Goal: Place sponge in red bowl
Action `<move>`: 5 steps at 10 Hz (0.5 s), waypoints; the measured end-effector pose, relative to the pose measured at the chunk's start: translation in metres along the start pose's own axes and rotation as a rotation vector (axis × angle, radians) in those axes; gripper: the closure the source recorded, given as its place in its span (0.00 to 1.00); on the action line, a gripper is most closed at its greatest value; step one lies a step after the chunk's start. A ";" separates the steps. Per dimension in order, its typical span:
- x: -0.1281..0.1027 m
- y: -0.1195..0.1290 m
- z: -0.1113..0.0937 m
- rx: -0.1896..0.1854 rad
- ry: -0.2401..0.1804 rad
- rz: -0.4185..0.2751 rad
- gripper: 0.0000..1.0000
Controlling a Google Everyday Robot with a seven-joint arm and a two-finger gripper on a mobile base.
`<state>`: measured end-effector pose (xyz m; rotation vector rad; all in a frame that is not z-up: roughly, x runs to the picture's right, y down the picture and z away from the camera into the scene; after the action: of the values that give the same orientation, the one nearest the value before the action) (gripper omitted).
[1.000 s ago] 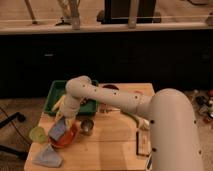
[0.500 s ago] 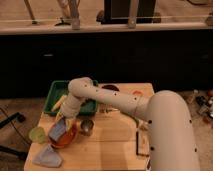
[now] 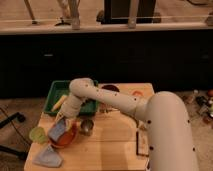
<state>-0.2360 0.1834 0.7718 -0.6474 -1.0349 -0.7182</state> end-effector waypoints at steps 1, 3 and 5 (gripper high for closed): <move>0.000 0.000 0.000 0.001 -0.001 0.002 0.66; 0.001 0.000 0.000 0.001 -0.004 0.006 0.46; 0.001 0.000 0.001 0.003 -0.005 0.010 0.25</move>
<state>-0.2361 0.1836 0.7729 -0.6518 -1.0363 -0.7067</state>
